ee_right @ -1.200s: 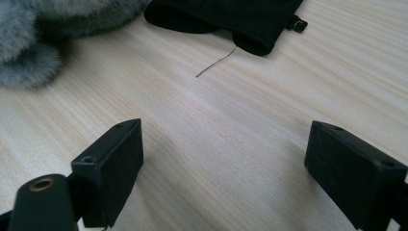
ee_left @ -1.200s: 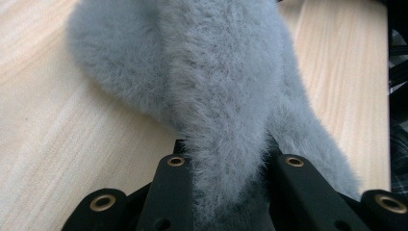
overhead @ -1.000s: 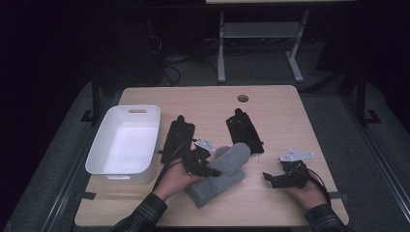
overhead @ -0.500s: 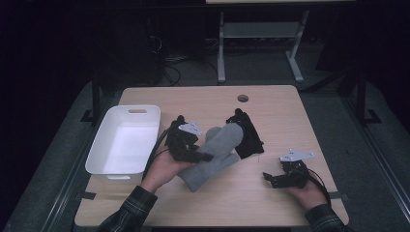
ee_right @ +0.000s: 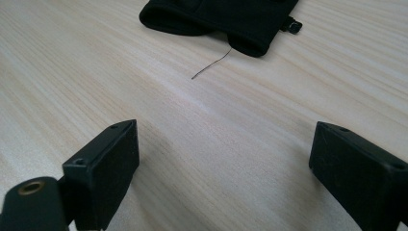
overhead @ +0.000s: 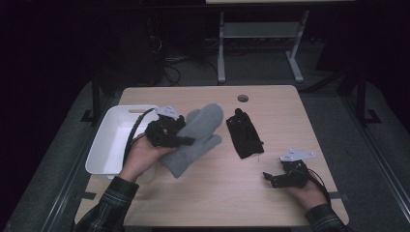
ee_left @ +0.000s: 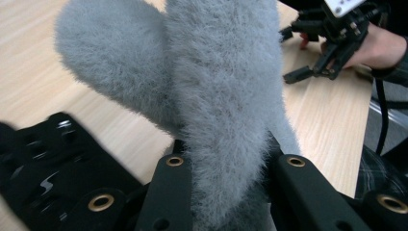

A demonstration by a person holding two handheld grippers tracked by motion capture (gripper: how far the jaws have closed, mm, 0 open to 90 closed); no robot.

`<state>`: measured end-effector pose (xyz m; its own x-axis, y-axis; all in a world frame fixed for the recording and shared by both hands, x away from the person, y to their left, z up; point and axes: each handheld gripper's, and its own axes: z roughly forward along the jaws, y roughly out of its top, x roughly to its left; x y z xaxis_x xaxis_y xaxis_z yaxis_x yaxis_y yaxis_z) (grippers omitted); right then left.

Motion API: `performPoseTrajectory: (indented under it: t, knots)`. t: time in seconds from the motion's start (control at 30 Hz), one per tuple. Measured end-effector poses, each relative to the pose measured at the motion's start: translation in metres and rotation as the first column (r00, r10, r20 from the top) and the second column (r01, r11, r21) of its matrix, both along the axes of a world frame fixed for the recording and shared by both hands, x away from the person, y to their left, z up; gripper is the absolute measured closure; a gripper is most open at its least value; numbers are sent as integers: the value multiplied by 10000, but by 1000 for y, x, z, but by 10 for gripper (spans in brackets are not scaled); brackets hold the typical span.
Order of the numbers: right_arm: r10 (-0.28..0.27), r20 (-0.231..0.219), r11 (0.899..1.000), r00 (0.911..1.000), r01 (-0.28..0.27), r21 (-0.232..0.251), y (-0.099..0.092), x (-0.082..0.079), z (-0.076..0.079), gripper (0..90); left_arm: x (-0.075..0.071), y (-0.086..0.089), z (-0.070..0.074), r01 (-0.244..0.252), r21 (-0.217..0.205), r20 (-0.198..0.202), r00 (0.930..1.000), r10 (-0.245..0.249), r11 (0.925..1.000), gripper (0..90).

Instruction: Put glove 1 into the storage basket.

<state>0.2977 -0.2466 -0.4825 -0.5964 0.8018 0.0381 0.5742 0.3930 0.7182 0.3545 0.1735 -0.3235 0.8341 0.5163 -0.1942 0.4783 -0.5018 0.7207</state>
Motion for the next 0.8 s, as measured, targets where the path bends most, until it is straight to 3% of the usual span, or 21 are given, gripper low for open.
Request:
performPoseTrajectory:
  t: [0.3, 0.43, 0.53, 0.8]
  knots:
    - [-38, -1, 10000, 10000, 38, -4, 0, 0, 0, 101, 3, 56, 7, -1143, -346, 35, 9934, 1145, 9928, 745]
    - [-70, 4, 10000, 10000, 70, -19, 0, 0, 0, 101, 3, 86, 9, -1770, -508, -12, 9842, 1772, 9829, 745]
    - [-76, 6, 10000, 10000, 76, -17, 0, 0, 0, 101, 4, 97, 9, -2000, -556, -53, 9798, 2000, 9782, 745]
    - [-90, 13, 10000, 10000, 90, -31, 0, 0, 0, 101, 9, 142, -1, -2852, -526, -367, 9583, 2835, 9570, 745]
